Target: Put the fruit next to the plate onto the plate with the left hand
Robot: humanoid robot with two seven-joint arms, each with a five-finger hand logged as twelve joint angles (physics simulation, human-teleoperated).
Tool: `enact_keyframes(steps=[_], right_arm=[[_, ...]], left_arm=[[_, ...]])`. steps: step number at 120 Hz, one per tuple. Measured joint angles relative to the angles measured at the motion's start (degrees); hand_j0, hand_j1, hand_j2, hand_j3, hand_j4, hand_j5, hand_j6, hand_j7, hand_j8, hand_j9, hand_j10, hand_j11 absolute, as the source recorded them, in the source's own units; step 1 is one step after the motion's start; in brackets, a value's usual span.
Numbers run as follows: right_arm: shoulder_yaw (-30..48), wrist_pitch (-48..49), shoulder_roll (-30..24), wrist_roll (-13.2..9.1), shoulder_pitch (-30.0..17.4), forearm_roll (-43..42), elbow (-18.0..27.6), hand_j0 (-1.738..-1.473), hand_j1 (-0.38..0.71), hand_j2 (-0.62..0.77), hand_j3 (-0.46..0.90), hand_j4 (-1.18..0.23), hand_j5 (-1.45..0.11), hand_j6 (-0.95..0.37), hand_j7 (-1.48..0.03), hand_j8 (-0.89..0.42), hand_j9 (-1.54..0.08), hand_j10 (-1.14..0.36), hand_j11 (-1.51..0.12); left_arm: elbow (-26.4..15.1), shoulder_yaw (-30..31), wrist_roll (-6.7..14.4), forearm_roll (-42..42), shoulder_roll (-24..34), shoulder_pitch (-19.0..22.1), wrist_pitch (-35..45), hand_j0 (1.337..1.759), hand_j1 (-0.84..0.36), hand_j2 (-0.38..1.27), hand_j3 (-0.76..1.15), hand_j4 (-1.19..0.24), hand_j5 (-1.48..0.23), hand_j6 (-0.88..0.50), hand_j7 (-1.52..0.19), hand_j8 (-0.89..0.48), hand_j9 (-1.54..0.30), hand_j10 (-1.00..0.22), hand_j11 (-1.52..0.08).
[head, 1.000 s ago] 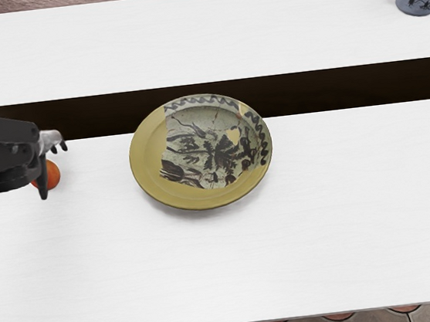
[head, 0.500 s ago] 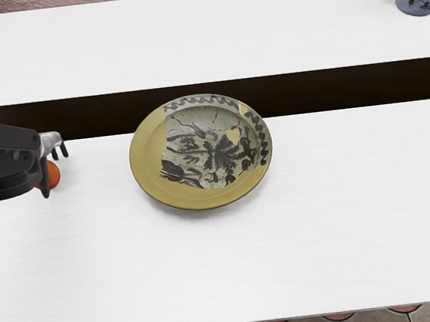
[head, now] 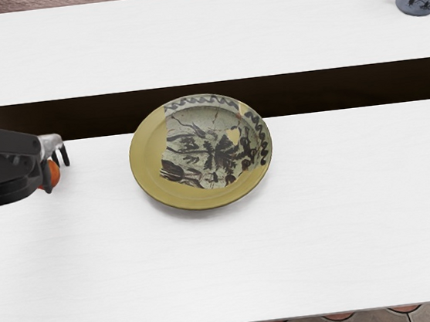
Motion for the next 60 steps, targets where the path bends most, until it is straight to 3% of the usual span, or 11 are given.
enact_keyframes(steps=[30, 44, 60], right_arm=[[0.0, 0.0, 0.0, 0.0, 0.0, 0.0, 0.0, -1.658, -0.31, -0.01, 0.00, -0.03, -0.05, -0.03, -0.05, -0.03, -0.05, -0.03, -0.05], [0.0, 0.0, 0.0, 0.0, 0.0, 0.0, 0.0, -1.658, -0.31, -0.01, 0.00, -0.03, -0.05, -0.03, -0.05, -0.03, -0.05, -0.03, -0.05], [0.0, 0.0, 0.0, 0.0, 0.0, 0.0, 0.0, -1.658, -0.31, -0.01, 0.00, -0.03, -0.05, -0.03, -0.05, -0.03, -0.05, -0.03, -0.05]], left_arm=[[-0.4, 0.0, -0.1, 0.0, 0.7, 0.0, 0.1, 1.657, -0.29, 0.17, 0.00, -0.58, -0.75, -0.53, -0.75, -0.40, -0.75, -0.57, -0.75], [-0.7, 0.2, -0.1, 0.3, 0.7, 0.0, 0.1, 1.653, -0.32, 0.16, 0.00, -0.66, -0.84, -0.48, -0.85, -0.34, -0.86, -0.51, -0.87], [-1.1, 0.3, 0.0, 0.2, 0.8, -0.1, 0.0, 1.648, -0.34, 0.29, 0.00, -0.76, -0.97, -0.46, -0.99, -0.29, -1.00, -0.49, -1.01]])
